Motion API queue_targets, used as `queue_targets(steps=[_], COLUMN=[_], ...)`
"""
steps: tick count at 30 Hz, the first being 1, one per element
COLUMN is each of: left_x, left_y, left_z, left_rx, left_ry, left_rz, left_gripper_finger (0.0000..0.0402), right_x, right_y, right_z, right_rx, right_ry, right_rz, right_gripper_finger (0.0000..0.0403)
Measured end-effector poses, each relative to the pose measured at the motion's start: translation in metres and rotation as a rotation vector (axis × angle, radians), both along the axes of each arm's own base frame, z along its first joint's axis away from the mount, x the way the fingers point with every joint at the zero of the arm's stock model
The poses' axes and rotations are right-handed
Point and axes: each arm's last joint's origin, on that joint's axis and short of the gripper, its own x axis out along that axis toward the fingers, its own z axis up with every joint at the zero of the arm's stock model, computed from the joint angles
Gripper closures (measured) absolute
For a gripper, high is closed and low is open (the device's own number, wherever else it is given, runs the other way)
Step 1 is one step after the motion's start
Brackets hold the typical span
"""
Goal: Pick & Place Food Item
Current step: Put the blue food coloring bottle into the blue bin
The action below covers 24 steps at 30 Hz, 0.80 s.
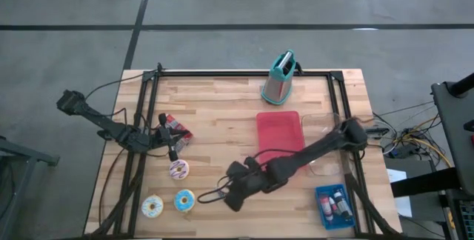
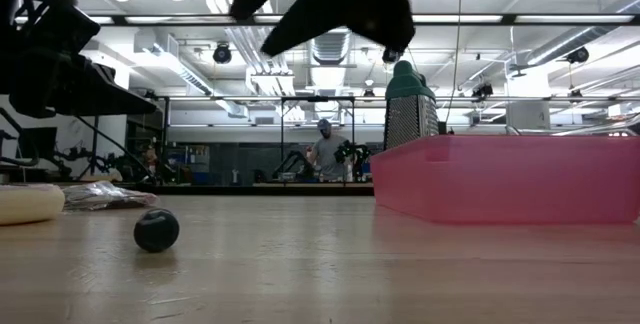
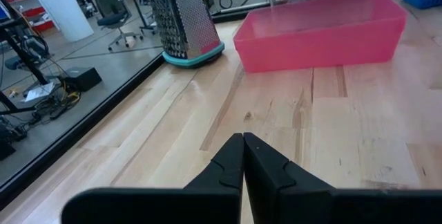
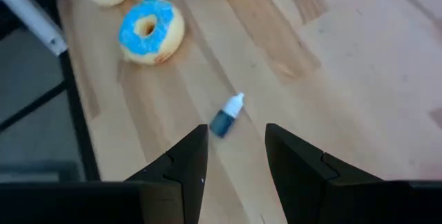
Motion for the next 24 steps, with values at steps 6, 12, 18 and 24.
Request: queue_targets(steps=[6, 12, 18, 24], left_x=[0.0, 0.0, 0.0, 0.001], left_y=[0.0, 0.0, 0.0, 0.0], left_z=[-0.001, -0.001, -0.002, -0.002], left_rx=[0.003, 0.006, 0.008, 0.01], left_ry=[0.005, 0.01, 0.014, 0.017], left_rz=[0.0, 0.0, 0.002, 0.001], left_gripper_finger=[0.039, 0.039, 0.039, 0.039], right_x=[0.036, 0.058, 0.069, 0.068], right_y=[0.015, 0.025, 0.03, 0.029], right_z=[-0.029, -0.05, -0.06, -0.067], right_rx=[0.035, 0.019, -0.004, -0.012], right_ry=[0.06, 0.172, 0.184, 0.203], right_rz=[-0.129, -0.197, -0.232, -0.232], right_gripper_finger=[0.0262, 0.0262, 0.0262, 0.0262])
